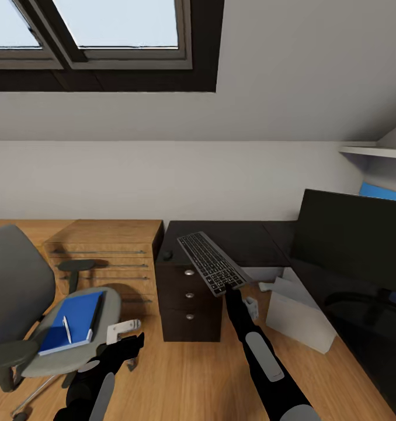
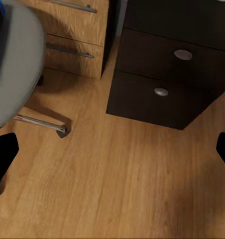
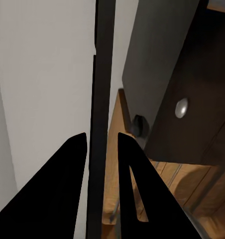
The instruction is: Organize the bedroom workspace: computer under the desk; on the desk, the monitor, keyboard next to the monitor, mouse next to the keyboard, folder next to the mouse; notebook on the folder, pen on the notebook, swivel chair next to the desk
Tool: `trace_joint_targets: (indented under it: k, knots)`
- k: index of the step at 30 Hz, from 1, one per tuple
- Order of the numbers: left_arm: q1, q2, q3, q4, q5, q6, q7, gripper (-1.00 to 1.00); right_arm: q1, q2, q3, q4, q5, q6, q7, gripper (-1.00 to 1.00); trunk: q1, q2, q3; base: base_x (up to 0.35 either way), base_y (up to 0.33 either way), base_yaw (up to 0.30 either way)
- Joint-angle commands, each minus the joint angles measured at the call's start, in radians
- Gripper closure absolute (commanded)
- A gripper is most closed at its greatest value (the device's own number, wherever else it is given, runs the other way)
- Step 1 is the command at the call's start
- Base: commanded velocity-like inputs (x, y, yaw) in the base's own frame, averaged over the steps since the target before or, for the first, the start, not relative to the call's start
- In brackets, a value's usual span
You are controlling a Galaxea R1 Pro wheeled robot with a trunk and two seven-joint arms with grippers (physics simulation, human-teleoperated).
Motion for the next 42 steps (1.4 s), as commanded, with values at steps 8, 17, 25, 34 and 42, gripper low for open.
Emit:
trace_joint_targets:
  k: [8, 17, 25, 34, 42]
  knots:
    - [-0.001, -0.001, -0.001, -0.001, 0.011, 0.003, 0.008, -1.0, -0.001, 0.0, 0.001, 0.051, -0.01, -0.004, -0.001, 1.0, 0.001, -0.001, -0.001, 0.324, 0.101, 0.0]
    - [0.0, -0.002, -0.009, -0.004, 0.011, 0.004, 0.008, -1.0, -0.001, 0.0, 0.002, 0.089, -0.03, -0.118, -0.031, 1.0, 0.001, -0.001, -0.001, 0.324, 0.041, 0.0]
    - [0.001, -0.003, -0.058, -0.001, 0.013, 0.006, 0.01, -1.0, -0.001, 0.0, 0.039, 0.106, -0.041, -0.238, -0.039, 1.0, 0.001, -0.001, -0.001, 0.09, 0.001, 0.0]
    - [0.001, -0.003, -0.062, -0.001, 0.015, 0.008, 0.009, -1.0, -0.001, 0.0, 0.109, 0.11, -0.109, -0.243, -0.033, 1.0, 0.001, -0.001, -0.001, 0.009, 0.181, 0.0]
    - [0.001, -0.003, -0.063, 0.009, 0.014, 0.01, 0.01, -1.0, -0.001, 0.0, 0.108, 0.11, -0.125, -0.244, -0.033, 1.0, 0.001, -0.001, -0.001, 0.175, 0.183, 0.0]
